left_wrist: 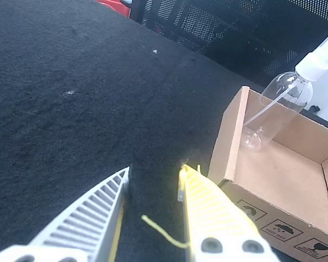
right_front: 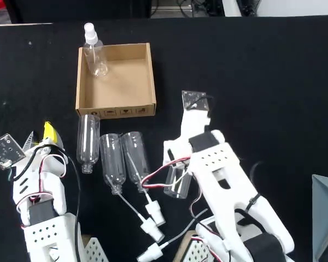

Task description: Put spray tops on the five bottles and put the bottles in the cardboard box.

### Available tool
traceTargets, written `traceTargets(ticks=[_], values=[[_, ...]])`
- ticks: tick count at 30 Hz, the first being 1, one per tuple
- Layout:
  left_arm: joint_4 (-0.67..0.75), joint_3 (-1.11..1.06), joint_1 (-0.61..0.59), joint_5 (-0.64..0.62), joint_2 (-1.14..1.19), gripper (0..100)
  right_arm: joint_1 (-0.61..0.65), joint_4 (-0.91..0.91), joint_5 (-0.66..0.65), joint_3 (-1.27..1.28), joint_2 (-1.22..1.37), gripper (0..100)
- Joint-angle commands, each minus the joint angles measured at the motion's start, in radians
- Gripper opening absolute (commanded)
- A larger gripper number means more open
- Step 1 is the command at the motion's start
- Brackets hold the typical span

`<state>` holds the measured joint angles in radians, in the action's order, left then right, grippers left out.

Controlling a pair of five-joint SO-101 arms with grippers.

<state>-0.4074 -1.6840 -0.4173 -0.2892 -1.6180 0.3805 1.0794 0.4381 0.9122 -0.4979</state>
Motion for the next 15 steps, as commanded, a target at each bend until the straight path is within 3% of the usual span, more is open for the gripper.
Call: traceTargets(ticks=[1,15], values=[[0.021,-0.025,-0.002,0.009,-0.012,14,-0.021,-0.058,0.011,0.008,-0.041,24.7],[0.021,-0.025,-0.004,0.009,-0.012,14,-0.025,-0.054,0.02,-0.067,0.166,24.0]])
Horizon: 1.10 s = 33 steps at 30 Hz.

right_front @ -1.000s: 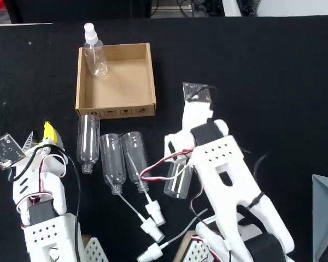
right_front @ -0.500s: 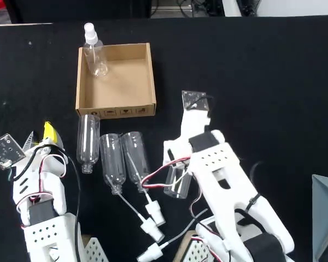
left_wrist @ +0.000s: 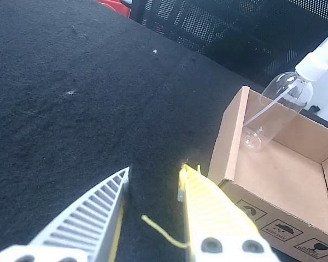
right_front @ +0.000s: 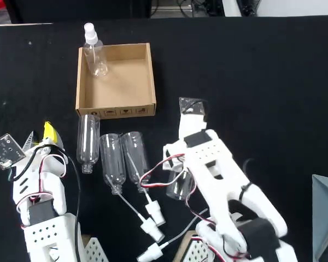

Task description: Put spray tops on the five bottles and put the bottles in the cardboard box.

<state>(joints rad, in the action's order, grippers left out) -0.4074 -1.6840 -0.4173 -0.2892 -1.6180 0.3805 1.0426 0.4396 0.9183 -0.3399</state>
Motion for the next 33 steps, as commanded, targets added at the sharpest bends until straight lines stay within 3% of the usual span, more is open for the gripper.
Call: traceTargets(ticks=[1,6,9,33], values=[[0.021,-0.025,-0.004,0.009,-0.012,14,-0.025,-0.02,0.035,-0.073,0.007,22.4],[0.021,-0.025,-0.004,0.009,-0.012,14,-0.025,-0.014,0.034,-0.082,-0.021,5.5],[0.021,-0.025,-0.004,0.009,-0.012,14,-0.025,-0.012,0.012,-0.077,-0.062,1.7],[0.021,-0.025,-0.007,0.009,-0.012,14,-0.081,0.505,-0.493,-0.458,-0.136,1.2]])
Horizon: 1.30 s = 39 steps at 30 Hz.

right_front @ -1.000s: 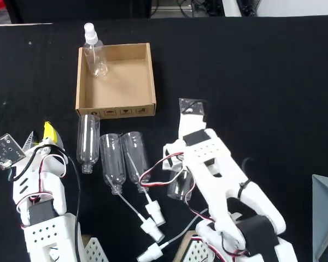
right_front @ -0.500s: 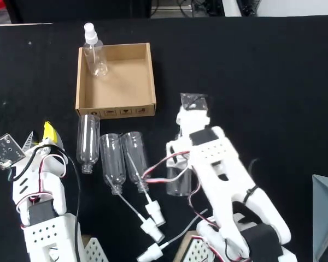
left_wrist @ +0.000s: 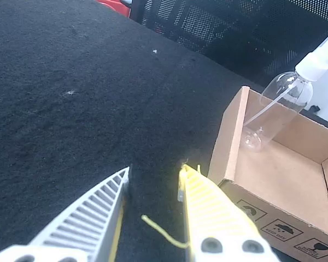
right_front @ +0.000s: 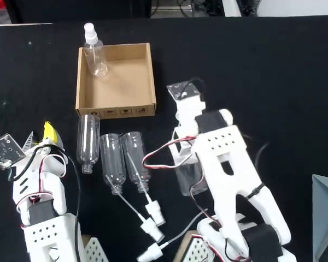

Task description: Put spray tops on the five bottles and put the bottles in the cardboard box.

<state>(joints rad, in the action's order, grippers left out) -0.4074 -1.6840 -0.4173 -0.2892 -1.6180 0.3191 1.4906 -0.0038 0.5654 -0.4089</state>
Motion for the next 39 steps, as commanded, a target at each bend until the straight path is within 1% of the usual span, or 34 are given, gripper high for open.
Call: traceTargets(ticks=[1,8,13,16,19,26,32,39], values=[[0.021,-0.025,-0.007,0.009,-0.012,14,-0.02,0.074,-0.063,-0.124,-0.067,1.2],[0.021,-0.025,-0.007,0.009,-0.012,14,-0.02,0.201,-0.153,-0.254,-0.067,1.2],[0.021,-0.025,-0.007,0.009,-0.012,14,-0.02,0.25,-0.199,-0.315,-0.067,1.1],[0.021,-0.025,-0.007,0.009,-0.012,14,-0.008,0.256,-0.201,-0.34,-0.071,1.1],[0.021,-0.025,-0.007,0.009,-0.012,14,0.048,0.272,-0.224,-0.36,-0.074,1.1],[0.021,-0.025,-0.008,0.009,-0.012,14,0.172,0.272,-0.226,-0.404,-0.074,1.1],[0.021,-0.025,-0.007,0.009,-0.012,14,0.204,0.272,-0.226,-0.504,-0.074,1.1],[0.025,-0.025,-0.007,0.009,-0.012,14,0.204,0.27,-0.227,-0.633,-0.074,1.1]])
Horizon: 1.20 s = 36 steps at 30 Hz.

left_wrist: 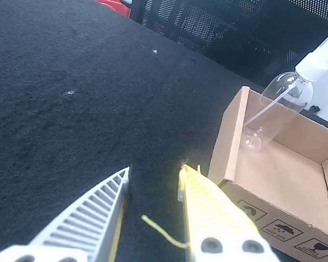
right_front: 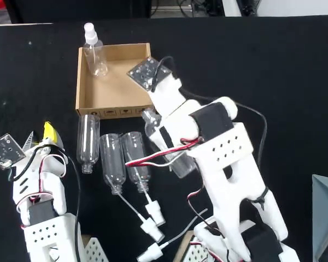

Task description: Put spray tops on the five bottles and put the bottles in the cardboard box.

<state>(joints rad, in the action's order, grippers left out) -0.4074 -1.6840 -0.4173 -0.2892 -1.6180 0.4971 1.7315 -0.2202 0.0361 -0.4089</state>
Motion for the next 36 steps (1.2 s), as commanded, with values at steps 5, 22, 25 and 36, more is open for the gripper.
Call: traceTargets(ticks=[5,22,25,36], values=[[0.026,-0.025,-0.008,0.009,-0.012,14,0.043,0.029,-0.011,-0.208,-0.074,1.1],[0.021,-0.025,-0.012,0.009,-0.012,14,0.061,0.014,-0.011,-0.246,-0.076,1.1],[0.021,-0.025,-0.012,0.009,-0.012,14,0.061,0.018,-0.011,-0.234,-0.097,1.1],[0.018,-0.024,-0.007,0.009,-0.012,13,-0.149,-0.258,-0.069,0.209,-0.387,1.1]])
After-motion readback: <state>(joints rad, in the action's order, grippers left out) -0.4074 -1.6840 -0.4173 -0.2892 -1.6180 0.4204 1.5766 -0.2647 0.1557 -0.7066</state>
